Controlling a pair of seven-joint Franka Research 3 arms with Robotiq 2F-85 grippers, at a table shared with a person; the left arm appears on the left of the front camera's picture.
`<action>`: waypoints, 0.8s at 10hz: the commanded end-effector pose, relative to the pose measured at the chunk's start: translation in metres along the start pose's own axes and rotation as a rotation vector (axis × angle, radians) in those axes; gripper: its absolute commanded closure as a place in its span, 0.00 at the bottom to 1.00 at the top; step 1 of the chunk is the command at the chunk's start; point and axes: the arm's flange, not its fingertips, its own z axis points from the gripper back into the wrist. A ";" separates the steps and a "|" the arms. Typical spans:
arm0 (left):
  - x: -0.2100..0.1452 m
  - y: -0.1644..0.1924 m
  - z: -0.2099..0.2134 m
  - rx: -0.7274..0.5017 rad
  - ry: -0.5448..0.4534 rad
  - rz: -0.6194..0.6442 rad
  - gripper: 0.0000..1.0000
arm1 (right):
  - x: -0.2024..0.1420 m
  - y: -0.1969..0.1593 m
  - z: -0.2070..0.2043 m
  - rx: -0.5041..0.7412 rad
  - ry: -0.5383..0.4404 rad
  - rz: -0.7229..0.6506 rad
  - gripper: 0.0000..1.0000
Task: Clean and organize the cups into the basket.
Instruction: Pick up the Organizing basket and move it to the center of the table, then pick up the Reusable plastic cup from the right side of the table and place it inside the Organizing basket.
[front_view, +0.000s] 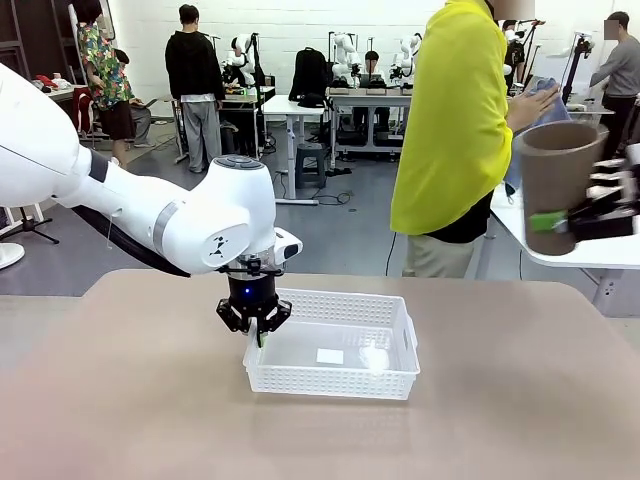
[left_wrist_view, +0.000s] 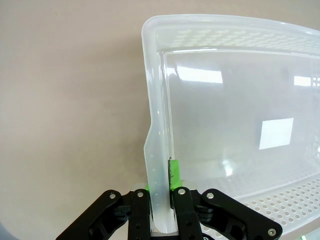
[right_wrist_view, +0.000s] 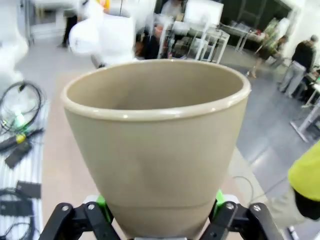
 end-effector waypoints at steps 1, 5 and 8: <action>0.000 -0.001 0.000 0.002 0.001 -0.002 1.00 | 0.057 0.016 -0.077 0.063 0.221 0.098 0.19; 0.000 -0.001 0.000 0.002 0.001 -0.002 1.00 | 0.082 0.066 -0.197 0.109 0.543 0.270 0.19; 0.000 -0.001 0.000 0.002 0.001 -0.002 1.00 | 0.059 0.094 -0.268 0.117 0.659 0.365 0.19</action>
